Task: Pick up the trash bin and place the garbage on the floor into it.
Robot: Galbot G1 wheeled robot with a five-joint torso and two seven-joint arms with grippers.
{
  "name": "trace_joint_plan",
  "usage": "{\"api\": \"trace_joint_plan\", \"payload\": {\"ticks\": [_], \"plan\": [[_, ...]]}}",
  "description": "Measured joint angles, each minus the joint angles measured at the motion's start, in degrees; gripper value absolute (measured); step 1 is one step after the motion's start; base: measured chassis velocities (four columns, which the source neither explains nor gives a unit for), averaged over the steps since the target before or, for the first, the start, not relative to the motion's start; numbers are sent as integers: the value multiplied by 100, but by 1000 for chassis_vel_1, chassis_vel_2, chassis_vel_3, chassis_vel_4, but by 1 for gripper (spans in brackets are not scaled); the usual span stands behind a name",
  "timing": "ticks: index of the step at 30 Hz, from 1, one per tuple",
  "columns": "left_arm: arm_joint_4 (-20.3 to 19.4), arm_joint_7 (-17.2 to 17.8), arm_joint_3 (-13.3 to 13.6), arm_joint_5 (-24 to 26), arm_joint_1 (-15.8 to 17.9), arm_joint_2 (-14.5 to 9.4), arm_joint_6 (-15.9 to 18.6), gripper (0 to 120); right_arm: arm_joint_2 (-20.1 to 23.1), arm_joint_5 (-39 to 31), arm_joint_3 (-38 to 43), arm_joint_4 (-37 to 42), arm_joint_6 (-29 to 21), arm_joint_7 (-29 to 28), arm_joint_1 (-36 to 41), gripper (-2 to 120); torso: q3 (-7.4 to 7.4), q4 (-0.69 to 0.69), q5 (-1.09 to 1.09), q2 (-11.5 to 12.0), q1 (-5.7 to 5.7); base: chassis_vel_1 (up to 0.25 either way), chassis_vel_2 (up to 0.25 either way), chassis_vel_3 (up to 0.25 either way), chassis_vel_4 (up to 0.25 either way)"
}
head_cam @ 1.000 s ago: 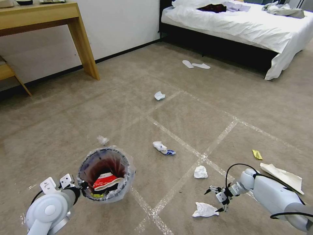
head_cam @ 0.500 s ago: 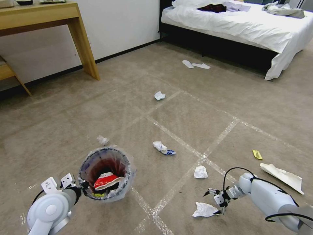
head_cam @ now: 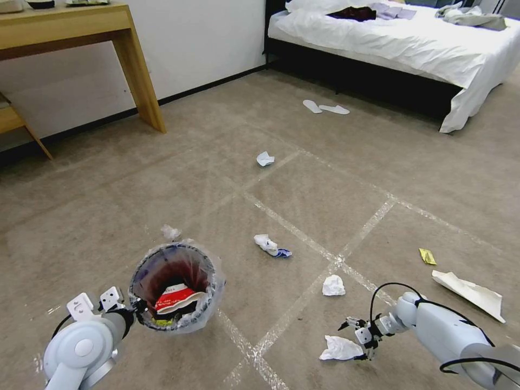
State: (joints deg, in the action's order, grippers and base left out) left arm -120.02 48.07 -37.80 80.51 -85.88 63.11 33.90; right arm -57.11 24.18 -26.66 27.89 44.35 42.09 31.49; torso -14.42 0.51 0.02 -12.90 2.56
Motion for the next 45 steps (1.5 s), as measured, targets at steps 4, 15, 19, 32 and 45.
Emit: {"api": "trace_joint_plan", "payload": {"ticks": [4, 15, 19, 32, 45], "plan": [[5, -25, 9, -27, -7, 15, -5, 0, -49, 5, 8, -118, -30, -60, 5, 99, 0, 0, 0, 0, 0, 0, 0, 0, 0], [47, -63, 18, -38, 36, -20, -48, 0, -228, -45, 21, -219, -91, -112, 44, 85, 0, 0, 0, 0, 0, 0, 0, 0, 0], [51, -88, 45, -46, 50, -19, -53, 0, -232, -82, 10, -200, -98, -115, 47, 73, 0, 0, -1, 0, 0, 0, 0, 0, 0], [123, -210, 113, -133, 122, -27, -95, 0, -88, -260, 23, -108, -129, -158, 92, 25, 0, -1, 0, 0, 0, 0, 0, 0, 0], [135, -191, 185, -112, 117, -71, -94, 0, 559, -2970, 710, 1404, -371, 262, 228, 0, 0, -1, 0, 0, 0, 0, 0, 0, 0]]}}
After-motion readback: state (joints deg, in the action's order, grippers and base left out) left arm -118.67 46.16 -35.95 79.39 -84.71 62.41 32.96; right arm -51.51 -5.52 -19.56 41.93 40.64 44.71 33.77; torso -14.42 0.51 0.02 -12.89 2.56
